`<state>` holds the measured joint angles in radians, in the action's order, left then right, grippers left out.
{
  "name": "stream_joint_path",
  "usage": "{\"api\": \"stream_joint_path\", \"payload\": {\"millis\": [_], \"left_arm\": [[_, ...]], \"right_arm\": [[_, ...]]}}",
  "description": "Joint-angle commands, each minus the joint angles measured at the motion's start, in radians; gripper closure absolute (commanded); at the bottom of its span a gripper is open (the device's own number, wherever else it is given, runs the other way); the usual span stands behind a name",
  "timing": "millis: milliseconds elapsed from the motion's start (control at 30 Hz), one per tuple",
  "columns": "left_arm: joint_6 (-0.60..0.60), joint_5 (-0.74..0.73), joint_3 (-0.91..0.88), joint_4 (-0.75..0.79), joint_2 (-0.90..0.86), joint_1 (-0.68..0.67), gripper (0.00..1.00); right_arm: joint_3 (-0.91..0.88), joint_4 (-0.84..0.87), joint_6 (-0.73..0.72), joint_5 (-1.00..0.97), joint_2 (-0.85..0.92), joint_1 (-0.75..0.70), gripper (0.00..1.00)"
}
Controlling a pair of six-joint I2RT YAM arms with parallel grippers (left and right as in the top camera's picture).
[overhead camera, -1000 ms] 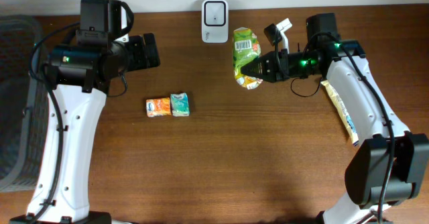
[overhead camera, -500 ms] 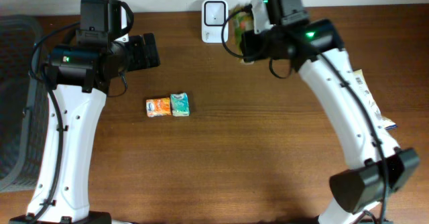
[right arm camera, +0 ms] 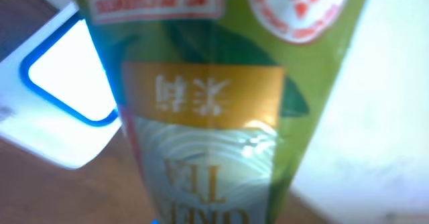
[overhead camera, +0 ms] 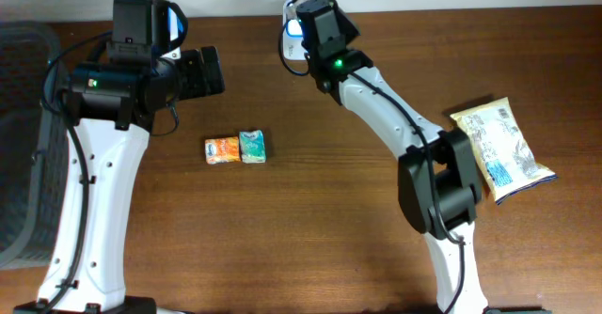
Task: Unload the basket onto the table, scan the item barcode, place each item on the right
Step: 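Lift the green pouch with the right gripper and hold it at the scanner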
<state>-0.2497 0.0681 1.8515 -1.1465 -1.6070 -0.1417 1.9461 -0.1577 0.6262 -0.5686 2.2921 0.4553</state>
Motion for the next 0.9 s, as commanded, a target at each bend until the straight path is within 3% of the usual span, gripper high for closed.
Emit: {"api": "stream_joint_path", "payload": {"millis": [0, 233, 867], "left_arm": [[0.013, 0.008, 0.004, 0.000, 0.012, 0.001, 0.01], [0.013, 0.008, 0.004, 0.000, 0.012, 0.001, 0.01], [0.013, 0.008, 0.004, 0.000, 0.012, 0.001, 0.01]], "right_arm": [[0.025, 0.161, 0.338, -0.069, 0.059, -0.001, 0.96], [0.025, 0.482, 0.524, -0.062, 0.185, -0.011, 0.96], [0.025, 0.488, 0.526, -0.066, 0.208, -0.024, 0.96]]}}
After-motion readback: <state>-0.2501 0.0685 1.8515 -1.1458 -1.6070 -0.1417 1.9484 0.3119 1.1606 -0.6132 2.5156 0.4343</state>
